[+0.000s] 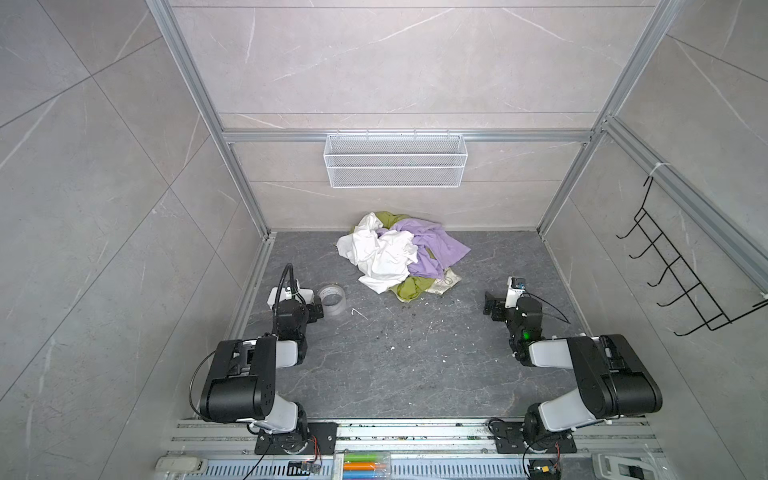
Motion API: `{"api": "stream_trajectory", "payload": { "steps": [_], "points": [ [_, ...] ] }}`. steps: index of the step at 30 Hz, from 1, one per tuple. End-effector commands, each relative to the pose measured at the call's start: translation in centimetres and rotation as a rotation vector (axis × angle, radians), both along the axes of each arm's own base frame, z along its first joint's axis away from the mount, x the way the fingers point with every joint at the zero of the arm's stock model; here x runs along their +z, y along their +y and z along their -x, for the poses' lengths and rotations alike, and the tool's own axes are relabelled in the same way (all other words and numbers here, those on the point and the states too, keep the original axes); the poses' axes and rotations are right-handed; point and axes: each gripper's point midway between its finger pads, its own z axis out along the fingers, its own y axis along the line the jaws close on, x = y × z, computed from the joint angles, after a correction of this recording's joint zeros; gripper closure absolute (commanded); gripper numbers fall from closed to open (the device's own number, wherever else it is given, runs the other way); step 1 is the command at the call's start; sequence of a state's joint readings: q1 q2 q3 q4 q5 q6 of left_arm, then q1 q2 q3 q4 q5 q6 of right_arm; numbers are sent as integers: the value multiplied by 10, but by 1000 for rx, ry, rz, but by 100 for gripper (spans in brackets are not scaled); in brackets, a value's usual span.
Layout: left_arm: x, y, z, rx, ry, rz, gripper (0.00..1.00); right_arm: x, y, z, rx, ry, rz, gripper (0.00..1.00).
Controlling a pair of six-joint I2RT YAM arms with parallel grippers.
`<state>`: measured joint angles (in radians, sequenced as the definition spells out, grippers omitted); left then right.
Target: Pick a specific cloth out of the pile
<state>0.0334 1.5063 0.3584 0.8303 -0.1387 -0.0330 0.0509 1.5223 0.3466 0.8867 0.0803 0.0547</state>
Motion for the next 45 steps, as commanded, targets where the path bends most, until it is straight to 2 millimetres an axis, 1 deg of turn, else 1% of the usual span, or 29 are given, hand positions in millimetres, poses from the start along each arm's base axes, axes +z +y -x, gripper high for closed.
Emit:
{"api": "stream_trajectory", "payload": {
  "steps": [1,37,39,43,45],
  "points": [
    [7,1,-3,-4,-22,-10,0,6,2,-5,14,-11,6,0],
    [7,0,-3,-7,-23,-7,0,8,2,-4,15,-21,11,0],
    [7,0,-3,-7,-24,-7,0,8,-3,-3,-11,-24,4,0],
    [7,0,-3,-8,-25,-7,0,8,-3,-3,-11,-22,11,0],
    [10,1,0,1,-37,-11,0,12,-3,-3,-19,-32,22,0]
  ]
}}
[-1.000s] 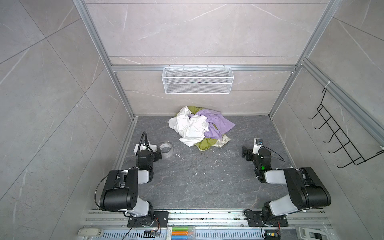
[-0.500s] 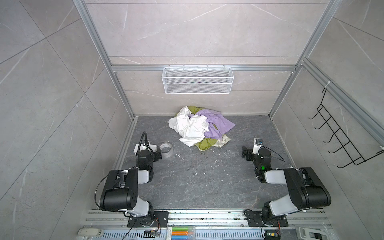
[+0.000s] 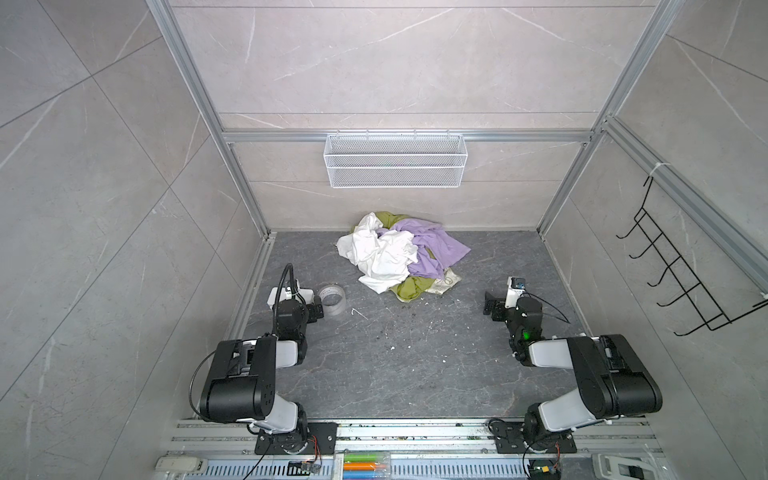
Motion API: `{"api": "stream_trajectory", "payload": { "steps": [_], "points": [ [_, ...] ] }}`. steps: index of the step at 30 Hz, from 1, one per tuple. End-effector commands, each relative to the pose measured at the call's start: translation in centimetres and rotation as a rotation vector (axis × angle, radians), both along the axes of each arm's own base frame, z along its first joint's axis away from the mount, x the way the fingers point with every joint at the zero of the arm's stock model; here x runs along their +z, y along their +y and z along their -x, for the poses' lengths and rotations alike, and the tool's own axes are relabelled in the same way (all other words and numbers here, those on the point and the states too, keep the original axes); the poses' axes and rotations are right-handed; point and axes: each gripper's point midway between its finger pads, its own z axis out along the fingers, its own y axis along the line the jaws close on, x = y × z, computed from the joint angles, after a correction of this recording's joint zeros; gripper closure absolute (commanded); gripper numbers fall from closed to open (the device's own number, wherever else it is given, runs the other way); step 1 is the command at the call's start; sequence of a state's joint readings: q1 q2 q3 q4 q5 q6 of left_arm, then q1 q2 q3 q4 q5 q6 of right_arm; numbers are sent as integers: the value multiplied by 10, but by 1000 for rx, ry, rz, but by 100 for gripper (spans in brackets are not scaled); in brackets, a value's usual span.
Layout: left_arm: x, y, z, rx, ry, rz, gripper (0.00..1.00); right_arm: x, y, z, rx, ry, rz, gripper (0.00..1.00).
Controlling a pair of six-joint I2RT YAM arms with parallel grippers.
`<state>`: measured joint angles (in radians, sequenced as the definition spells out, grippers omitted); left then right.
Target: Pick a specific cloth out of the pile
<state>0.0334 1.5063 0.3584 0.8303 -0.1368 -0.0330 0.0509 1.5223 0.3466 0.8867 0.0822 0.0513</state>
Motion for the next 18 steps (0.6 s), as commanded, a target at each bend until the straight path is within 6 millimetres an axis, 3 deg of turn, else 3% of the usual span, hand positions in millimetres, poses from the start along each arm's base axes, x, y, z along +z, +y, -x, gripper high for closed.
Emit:
{"api": "stream_trajectory", "payload": {
  "steps": [1,6,11,13,18],
  "points": [
    [12,3,1,12,-45,-11,0,14,-3,-3,-29,-29,28,0],
    [35,15,8,101,-51,-30,0,44,-1,-1,-77,37,69,0],
    [72,-9,6,22,-32,-22,0,80,6,2,-109,-40,-52,0],
    [83,-13,6,22,-5,45,0,85,10,-2,-141,27,-160,0],
    [99,-26,-3,19,102,182,0,84,49,-28,-33,195,-348,0]
  ]
}}
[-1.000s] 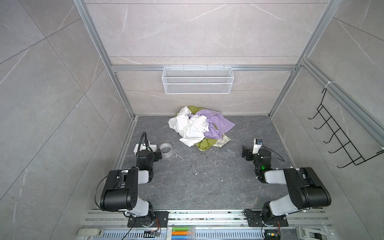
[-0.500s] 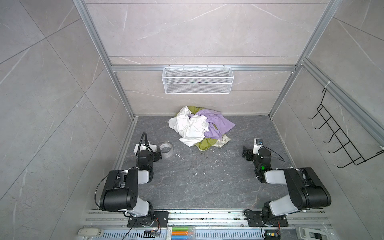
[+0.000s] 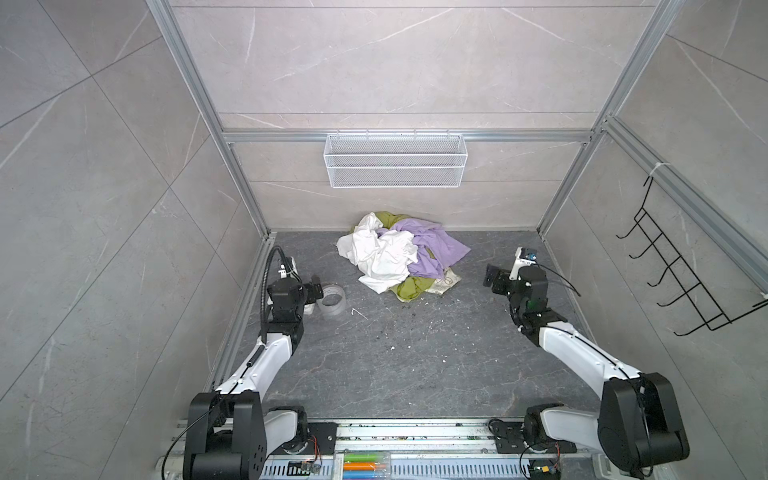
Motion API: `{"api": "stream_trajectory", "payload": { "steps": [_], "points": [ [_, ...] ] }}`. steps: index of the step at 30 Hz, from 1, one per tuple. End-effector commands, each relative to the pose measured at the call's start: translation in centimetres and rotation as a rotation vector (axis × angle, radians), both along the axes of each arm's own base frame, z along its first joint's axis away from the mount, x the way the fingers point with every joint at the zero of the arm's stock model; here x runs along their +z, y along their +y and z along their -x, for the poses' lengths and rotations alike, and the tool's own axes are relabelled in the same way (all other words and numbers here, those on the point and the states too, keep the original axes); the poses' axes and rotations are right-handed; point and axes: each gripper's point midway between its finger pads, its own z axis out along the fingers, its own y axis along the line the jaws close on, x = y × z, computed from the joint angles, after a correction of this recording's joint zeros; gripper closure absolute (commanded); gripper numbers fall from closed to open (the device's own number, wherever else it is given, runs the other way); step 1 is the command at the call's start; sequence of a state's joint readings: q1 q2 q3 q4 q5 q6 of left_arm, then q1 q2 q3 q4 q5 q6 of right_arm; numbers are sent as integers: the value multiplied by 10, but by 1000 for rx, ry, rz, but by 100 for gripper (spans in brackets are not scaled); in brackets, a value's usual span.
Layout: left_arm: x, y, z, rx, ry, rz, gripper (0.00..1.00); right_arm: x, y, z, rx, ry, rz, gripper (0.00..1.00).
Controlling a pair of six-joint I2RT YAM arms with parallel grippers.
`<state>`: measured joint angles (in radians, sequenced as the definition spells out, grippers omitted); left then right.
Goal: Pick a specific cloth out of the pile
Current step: 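Reach both grippers toward the cloth pile, right gripper over the purple shirt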
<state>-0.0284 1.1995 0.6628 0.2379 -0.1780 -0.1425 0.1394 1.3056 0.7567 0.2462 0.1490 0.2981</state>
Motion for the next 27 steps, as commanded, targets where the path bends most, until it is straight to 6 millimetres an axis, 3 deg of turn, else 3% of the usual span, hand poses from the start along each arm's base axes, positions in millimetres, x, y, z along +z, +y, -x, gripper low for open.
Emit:
{"api": "stream_trajectory", "payload": {
  "steps": [1,9,16,27],
  "points": [
    [-12,-15,3,-28,150,120,0,-32,28,-2,61,184,-184,0],
    [-6,-43,-30,-105,194,241,0,-39,61,-44,151,197,-352,0],
    [-2,-80,-63,-227,241,318,2,-41,100,-81,280,248,-470,0],
    [-2,-136,-99,-394,273,357,4,-63,125,-132,293,352,-481,0]
  ]
}}
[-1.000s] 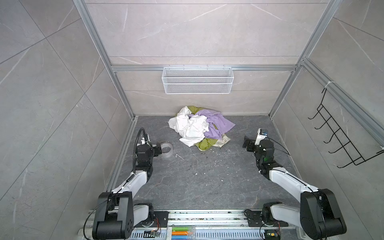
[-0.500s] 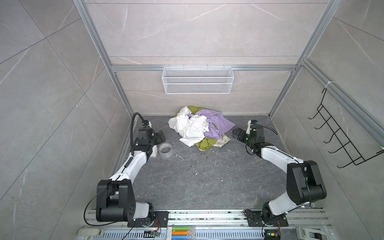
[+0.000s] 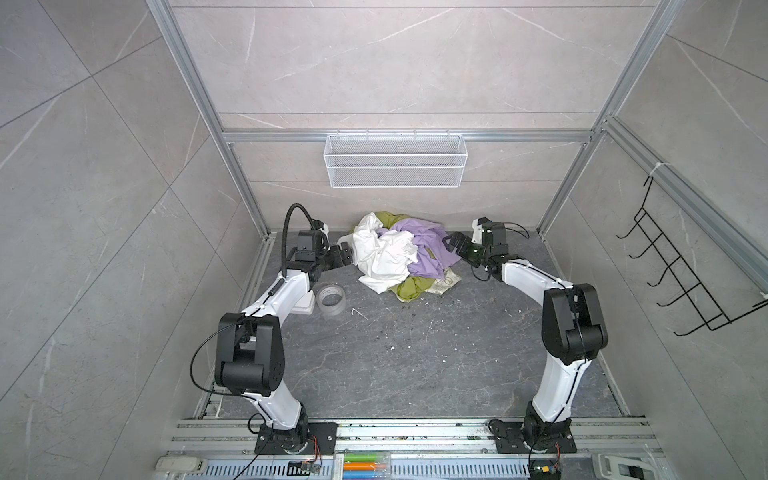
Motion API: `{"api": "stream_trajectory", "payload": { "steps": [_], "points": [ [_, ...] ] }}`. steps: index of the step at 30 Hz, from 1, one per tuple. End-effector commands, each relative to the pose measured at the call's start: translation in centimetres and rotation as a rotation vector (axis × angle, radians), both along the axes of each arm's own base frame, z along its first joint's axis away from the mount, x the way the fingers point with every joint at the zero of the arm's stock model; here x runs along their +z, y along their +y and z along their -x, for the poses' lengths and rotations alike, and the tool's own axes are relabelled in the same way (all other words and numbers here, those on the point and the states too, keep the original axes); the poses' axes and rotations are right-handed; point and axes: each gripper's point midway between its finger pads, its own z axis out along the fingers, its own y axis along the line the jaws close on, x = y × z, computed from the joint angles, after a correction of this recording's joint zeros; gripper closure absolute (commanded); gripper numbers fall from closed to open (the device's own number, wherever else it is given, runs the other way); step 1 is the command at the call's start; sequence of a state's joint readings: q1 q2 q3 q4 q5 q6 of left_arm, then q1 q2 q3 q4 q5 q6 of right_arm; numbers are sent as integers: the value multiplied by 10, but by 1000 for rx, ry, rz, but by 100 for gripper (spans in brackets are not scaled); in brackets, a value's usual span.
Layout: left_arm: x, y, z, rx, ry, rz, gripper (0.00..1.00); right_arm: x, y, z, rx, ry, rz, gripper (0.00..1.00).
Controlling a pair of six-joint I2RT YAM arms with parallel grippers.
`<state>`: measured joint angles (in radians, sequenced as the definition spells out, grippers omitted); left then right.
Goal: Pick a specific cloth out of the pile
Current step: 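Reach both grippers toward the cloth pile, right gripper over the purple shirt, then lower the right gripper onto the purple shirt and close on its fabric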
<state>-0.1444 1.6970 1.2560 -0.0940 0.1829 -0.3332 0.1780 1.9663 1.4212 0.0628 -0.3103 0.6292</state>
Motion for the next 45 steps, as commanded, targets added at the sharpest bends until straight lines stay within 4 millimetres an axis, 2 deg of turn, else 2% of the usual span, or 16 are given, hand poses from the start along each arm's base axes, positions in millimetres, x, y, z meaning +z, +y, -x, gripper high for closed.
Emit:
{"api": "stream_trajectory", "payload": {
  "steps": [1,6,12,19,27,34,38,39,45],
  "points": [
    [7,-18,-7,-66,6,47,5,-18,8,-9,16,77,-7,0],
    [4,-30,-19,-92,23,79,9,-26,20,-27,36,99,0,1],
    [6,-44,-26,-143,30,130,9,-35,33,-50,76,85,77,6],
    [6,-49,-25,-162,41,144,9,-50,48,-74,128,96,140,19],
    [6,-47,-18,-169,48,134,9,-49,63,-84,156,82,135,33],
    [5,-49,-16,-174,56,141,9,-55,62,-93,144,85,146,46],
    [5,-49,-14,-172,58,144,9,-45,62,-97,134,65,148,51],
    [6,-49,-14,-173,58,145,9,-59,62,-98,133,84,154,52],
    [3,-48,-12,-171,64,146,9,-61,63,-102,131,87,149,64]
  ]
}}
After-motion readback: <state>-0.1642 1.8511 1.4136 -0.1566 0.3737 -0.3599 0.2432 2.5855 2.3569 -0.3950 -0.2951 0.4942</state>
